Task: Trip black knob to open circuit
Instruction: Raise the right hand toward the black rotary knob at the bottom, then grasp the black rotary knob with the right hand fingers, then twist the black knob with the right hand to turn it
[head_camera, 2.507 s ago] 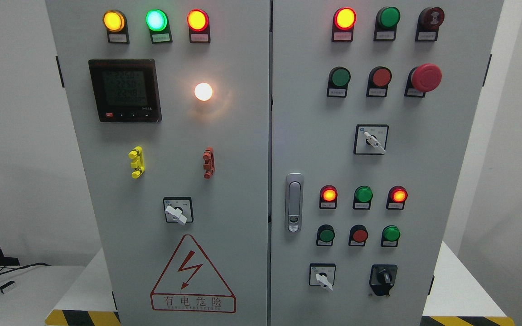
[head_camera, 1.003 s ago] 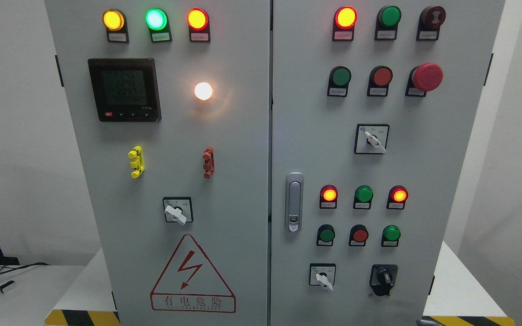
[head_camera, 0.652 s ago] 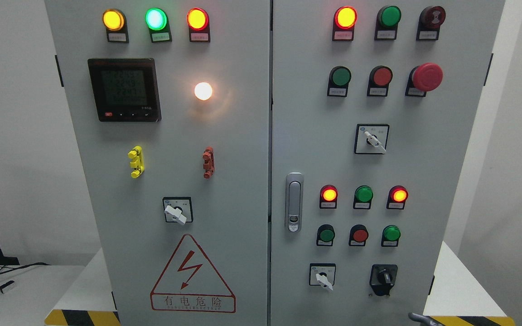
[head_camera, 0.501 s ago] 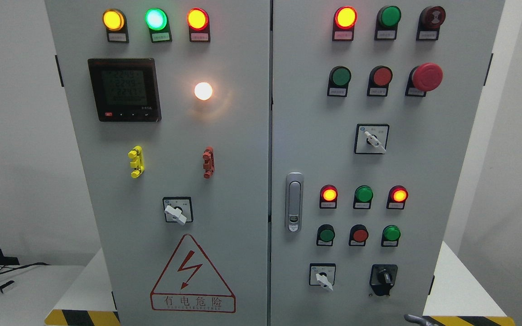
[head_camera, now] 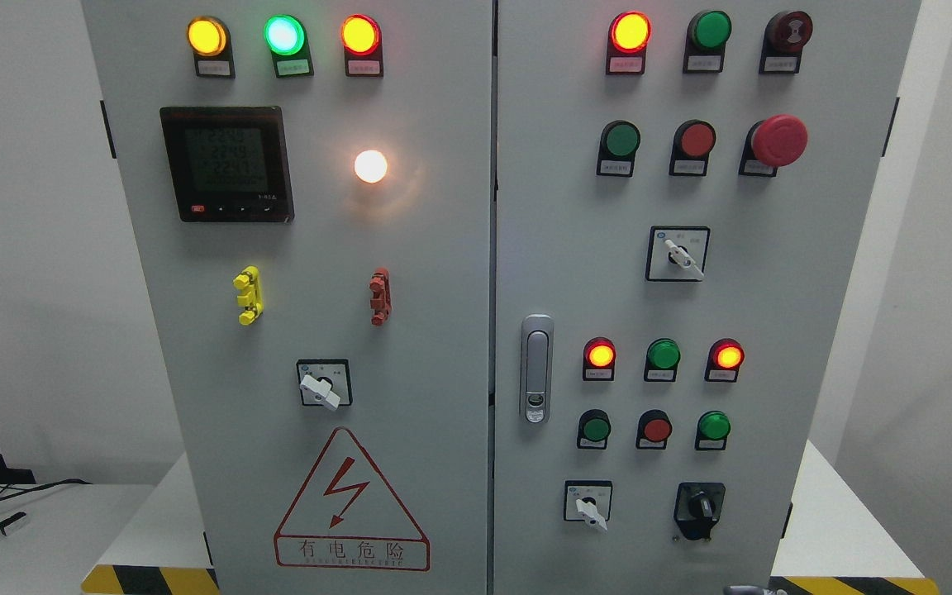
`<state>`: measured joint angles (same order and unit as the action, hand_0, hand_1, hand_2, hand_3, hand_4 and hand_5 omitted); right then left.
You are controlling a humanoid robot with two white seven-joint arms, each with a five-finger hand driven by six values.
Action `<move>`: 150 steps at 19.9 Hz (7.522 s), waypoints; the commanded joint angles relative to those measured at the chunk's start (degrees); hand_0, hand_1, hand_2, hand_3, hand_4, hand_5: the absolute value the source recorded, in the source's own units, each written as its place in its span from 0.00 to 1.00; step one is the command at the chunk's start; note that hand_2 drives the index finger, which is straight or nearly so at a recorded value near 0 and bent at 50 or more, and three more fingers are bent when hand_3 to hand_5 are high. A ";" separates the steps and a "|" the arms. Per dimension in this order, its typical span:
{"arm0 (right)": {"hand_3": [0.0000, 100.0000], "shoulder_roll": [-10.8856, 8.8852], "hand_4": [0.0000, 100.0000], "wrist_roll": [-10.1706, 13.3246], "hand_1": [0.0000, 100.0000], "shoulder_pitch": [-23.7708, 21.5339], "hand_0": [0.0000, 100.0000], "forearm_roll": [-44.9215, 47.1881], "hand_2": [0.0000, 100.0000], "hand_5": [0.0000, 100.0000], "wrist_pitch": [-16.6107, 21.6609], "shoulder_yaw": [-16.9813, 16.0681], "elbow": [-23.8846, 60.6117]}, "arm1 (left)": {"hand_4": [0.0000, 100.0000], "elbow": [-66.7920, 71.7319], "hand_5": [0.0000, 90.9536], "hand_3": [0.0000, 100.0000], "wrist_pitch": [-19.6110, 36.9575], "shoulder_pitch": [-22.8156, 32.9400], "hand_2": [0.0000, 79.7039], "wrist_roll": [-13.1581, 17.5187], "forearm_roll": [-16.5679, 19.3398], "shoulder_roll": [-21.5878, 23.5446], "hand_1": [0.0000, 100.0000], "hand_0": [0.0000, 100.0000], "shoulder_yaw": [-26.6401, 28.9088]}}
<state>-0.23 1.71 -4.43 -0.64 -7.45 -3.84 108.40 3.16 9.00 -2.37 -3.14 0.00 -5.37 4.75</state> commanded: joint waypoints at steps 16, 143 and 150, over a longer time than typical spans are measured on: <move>1.00 0.40 1.00 0.75 0.72 6.01 0.22 -1.73 0.45 0.97 -0.72 -0.46 -5.21 | 0.00 0.00 0.00 0.00 -0.03 0.00 0.00 -0.03 1.76 0.01 0.39 0.12 0.00; 1.00 0.93 1.00 2.07 0.68 13.57 0.26 -0.67 0.43 0.96 -2.48 7.27 -10.66 | 0.00 0.00 0.00 0.00 -0.03 0.00 0.00 -0.03 1.76 0.01 0.39 0.12 0.00; 1.00 1.10 1.00 2.07 0.68 13.74 0.25 -0.67 0.43 0.96 -2.48 7.10 -10.66 | 0.00 0.00 0.00 0.00 -0.03 0.00 0.00 -0.03 1.76 -0.08 0.39 0.12 0.00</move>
<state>0.01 3.53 9.13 0.00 -9.89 2.78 97.84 3.16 9.00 -2.37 -3.14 0.00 -5.37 4.74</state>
